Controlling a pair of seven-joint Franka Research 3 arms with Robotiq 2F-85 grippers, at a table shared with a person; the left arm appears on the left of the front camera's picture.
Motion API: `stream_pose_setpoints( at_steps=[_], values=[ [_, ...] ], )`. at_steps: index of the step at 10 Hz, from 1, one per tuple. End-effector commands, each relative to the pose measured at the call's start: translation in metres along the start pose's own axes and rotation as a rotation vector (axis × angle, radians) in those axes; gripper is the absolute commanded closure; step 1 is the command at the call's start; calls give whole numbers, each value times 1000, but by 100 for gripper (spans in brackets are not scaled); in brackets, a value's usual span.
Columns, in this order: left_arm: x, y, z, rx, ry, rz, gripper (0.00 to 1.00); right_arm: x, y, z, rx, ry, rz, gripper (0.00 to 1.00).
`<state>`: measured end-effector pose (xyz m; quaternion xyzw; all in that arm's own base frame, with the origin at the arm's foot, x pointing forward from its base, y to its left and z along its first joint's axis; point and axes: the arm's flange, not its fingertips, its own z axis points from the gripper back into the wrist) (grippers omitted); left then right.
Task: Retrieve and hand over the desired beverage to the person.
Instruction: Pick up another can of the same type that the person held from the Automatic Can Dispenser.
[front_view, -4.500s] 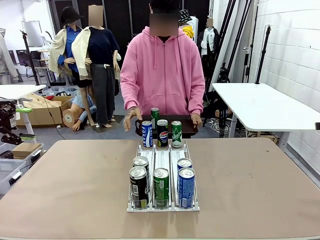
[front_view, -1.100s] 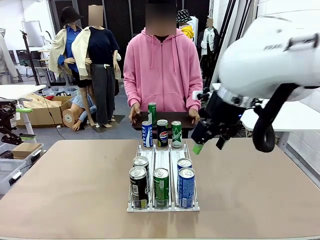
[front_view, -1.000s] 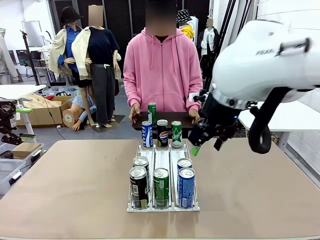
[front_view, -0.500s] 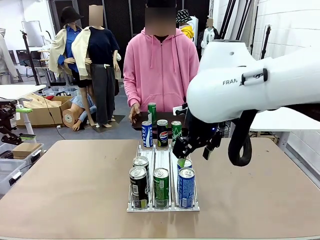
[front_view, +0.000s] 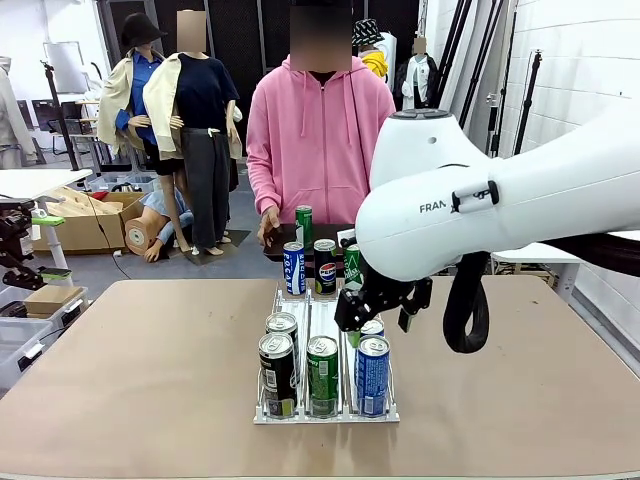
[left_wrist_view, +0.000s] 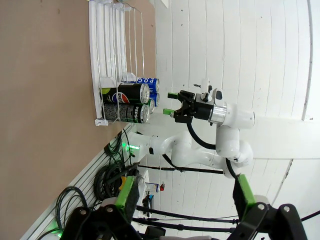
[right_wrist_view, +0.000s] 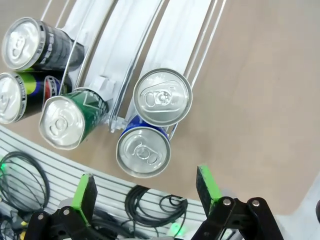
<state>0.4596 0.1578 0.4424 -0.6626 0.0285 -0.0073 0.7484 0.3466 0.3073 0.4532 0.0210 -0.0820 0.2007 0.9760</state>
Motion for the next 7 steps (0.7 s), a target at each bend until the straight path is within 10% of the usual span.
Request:
stream_pose_setpoints(
  at_steps=[1,7],
  values=[
    [0,-1,1,0,-14,4,0,5,7,-13,-26,-14,-34,0],
    [0,-1,1,0,-14,4,0,5,1,-45,12,31,-71,0]
  ],
)
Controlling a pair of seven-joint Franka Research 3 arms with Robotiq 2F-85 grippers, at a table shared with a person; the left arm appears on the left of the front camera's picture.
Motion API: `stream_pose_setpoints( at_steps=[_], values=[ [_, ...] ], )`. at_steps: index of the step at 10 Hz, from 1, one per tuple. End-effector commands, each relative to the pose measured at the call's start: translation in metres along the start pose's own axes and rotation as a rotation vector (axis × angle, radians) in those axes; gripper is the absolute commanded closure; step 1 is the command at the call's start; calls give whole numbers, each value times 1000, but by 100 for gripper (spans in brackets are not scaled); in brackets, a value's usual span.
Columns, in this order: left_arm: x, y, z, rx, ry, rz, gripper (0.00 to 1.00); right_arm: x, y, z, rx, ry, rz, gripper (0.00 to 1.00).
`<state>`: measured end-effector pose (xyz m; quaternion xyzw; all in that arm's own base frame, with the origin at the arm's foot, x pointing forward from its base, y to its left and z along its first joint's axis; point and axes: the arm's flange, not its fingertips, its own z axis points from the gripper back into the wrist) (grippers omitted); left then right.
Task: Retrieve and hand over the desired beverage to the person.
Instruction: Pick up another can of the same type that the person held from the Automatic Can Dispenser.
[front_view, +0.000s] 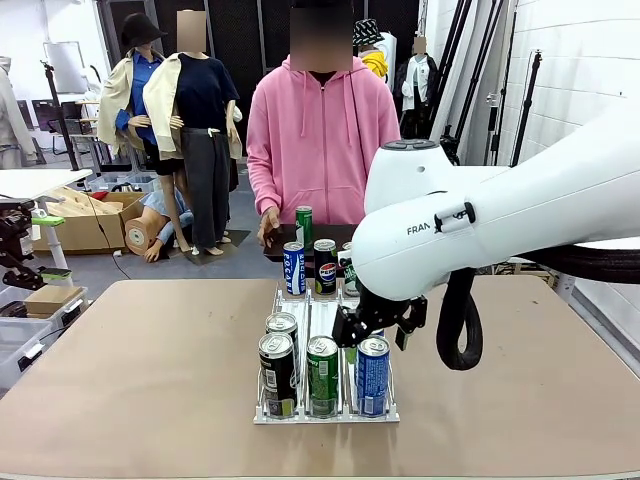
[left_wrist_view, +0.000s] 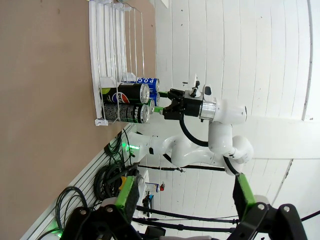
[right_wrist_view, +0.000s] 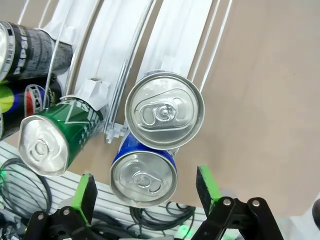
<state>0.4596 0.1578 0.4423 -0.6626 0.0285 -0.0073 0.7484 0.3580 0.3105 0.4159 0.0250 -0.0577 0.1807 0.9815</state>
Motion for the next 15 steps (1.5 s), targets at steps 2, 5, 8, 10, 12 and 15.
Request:
stream_pose_setpoints(
  at_steps=[2,5,8,10,12,15],
  values=[
    [0,-1,1,0,-14,4,0,2,2,-12,5,-4,-36,0],
    [0,-1,1,0,-14,4,0,3,4,-12,16,11,-33,0],
    [0,-1,1,0,-14,4,0,5,6,-13,23,11,-19,11],
    [0,-1,1,0,-14,4,0,7,6,-13,27,13,-10,29],
    [0,-1,1,0,-14,4,0,8,7,-13,22,18,-6,49],
    [0,-1,1,0,-14,4,0,10,7,-12,21,27,-7,81]
  ],
)
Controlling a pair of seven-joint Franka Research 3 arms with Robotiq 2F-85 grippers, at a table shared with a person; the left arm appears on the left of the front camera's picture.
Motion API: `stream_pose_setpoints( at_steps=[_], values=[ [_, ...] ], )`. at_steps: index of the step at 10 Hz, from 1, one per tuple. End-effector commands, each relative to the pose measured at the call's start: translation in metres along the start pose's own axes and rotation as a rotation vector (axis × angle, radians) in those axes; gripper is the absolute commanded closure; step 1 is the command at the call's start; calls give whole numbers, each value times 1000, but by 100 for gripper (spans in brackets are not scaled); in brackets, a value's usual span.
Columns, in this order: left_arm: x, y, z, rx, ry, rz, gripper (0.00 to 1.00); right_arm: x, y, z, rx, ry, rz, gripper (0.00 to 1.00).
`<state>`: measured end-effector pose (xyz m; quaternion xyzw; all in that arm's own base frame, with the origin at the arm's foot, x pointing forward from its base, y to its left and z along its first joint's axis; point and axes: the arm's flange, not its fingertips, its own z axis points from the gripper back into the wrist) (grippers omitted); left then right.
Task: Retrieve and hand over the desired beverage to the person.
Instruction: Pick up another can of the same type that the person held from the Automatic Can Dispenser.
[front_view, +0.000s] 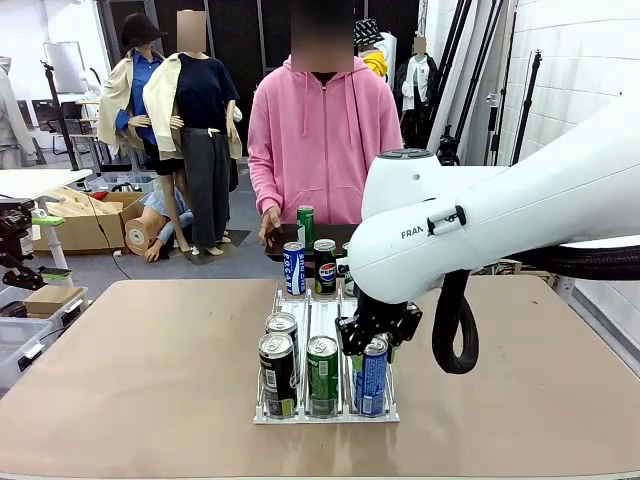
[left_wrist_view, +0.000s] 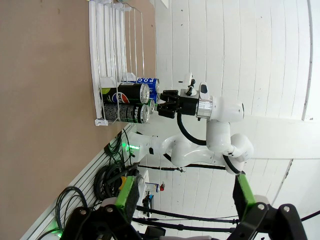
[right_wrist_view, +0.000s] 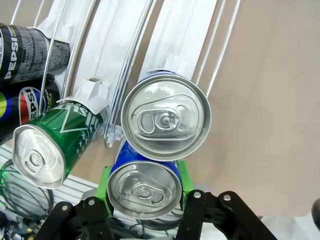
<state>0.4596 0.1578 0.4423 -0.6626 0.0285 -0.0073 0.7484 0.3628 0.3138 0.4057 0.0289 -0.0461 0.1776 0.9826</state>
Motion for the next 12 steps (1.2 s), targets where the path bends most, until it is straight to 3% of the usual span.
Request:
stream_pose_setpoints(
  at_steps=[1,2,10,12],
  values=[
    [0,-1,1,0,-14,4,0,7,5,-1,10,5,-1,92],
    [0,-1,1,0,-14,4,0,8,5,-1,7,1,-6,100],
    [0,-1,1,0,-14,4,0,1,-1,0,2,2,-2,100],
    [0,-1,1,0,-14,4,0,5,-11,21,-28,-3,-25,100]
  ],
)
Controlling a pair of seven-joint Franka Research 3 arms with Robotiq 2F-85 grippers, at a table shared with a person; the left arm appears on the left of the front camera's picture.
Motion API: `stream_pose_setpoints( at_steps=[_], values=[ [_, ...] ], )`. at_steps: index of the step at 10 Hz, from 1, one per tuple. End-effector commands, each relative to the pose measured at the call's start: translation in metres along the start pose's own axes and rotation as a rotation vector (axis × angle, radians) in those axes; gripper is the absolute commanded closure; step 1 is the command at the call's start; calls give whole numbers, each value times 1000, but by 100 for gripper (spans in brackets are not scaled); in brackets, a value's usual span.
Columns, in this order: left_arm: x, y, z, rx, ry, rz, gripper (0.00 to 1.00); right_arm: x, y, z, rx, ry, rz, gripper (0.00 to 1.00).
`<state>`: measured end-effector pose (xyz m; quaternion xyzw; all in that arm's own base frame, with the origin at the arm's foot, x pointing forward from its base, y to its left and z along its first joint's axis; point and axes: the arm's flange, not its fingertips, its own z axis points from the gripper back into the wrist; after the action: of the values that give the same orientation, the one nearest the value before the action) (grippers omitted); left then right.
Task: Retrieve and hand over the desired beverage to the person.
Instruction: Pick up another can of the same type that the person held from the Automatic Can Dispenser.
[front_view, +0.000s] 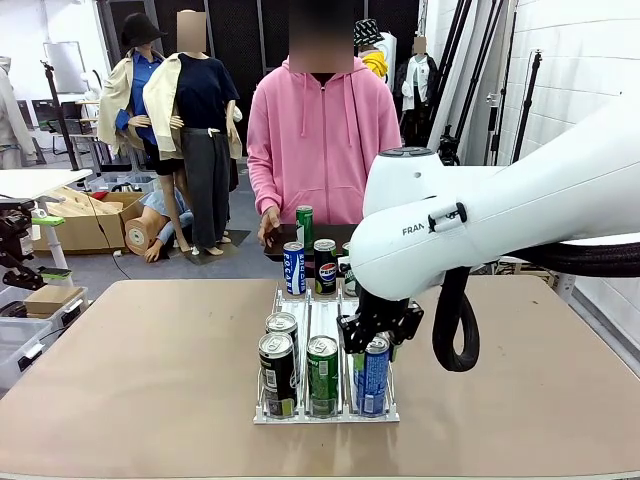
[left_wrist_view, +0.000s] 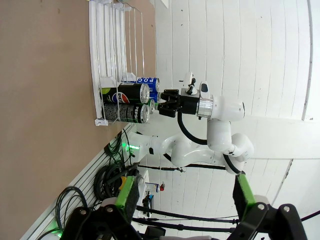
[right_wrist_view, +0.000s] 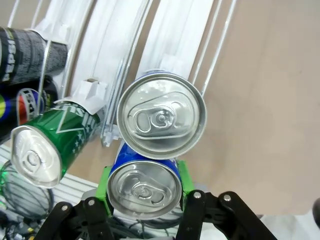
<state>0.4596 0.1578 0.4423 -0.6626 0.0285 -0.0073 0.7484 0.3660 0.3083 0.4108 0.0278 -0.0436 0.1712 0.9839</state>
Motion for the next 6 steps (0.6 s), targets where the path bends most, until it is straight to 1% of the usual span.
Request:
stream_pose_setpoints(
  at_steps=[1,3,4,6],
  values=[
    [0,-1,1,0,-14,4,0,3,-7,28,-39,7,-14,100],
    [0,-1,1,0,-14,4,0,4,-13,58,-68,38,-14,100],
    [0,-1,1,0,-14,4,0,5,-17,73,-62,61,6,100],
    [0,-1,1,0,-14,4,0,7,-27,102,-91,54,5,100]
  ],
)
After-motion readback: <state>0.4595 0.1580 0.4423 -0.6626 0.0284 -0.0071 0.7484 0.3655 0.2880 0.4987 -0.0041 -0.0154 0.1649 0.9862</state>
